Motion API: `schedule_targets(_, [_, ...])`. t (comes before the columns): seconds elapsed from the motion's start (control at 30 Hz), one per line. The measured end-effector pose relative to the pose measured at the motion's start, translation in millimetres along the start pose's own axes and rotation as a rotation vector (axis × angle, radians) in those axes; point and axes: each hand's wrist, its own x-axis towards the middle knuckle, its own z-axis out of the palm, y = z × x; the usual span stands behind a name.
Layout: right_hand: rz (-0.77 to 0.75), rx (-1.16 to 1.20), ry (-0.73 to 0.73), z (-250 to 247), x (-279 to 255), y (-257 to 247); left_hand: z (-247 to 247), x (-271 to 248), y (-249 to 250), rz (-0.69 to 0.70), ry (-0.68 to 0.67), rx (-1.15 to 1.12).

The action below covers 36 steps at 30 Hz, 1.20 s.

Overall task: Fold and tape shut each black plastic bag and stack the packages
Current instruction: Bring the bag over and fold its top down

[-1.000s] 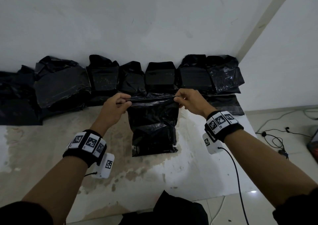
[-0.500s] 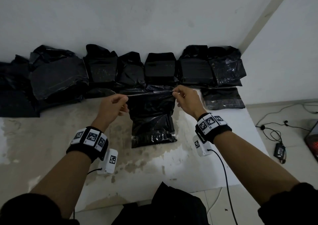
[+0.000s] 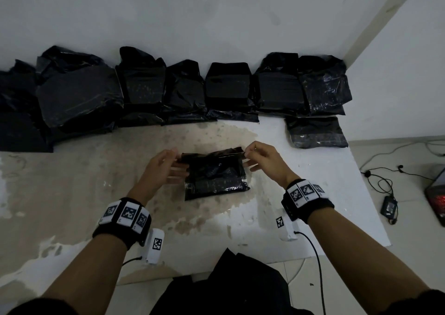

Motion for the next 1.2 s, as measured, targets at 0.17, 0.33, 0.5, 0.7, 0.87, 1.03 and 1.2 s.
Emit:
schedule_targets(0.17, [0.066, -0.009, -0.047, 1, 2, 3, 13, 18, 0, -0.086, 0.030, 0.022])
schedule_targets(0.33, [0.191, -0.024, -0.023, 5, 18, 8, 18, 40, -15, -0.178, 0.038, 0.093])
schedule_targets(0.5, [0.265, 0.041, 0.075, 13, 45, 20, 22, 50, -23, -0.138, 0.081, 0.147])
schedule_targets(0.7, [0.177, 0.051, 0.085, 24, 54, 34, 25, 53, -29, 0.049, 0.119, 0.130])
schedule_targets(0.87, [0.124, 0.147, 0.156, 29, 42, 47, 28, 44, -45, 0.099, 0.110, 0.011])
schedule_targets(1.03, [0.060, 0.050, 0.230, 36, 40, 54, 27, 38, -54, 0.143, 0.114, 0.056])
schedule_targets(1.2, [-0.026, -0.189, 0.217, 38, 38, 53, 28, 32, -53, 0.257, 0.230, 0.265])
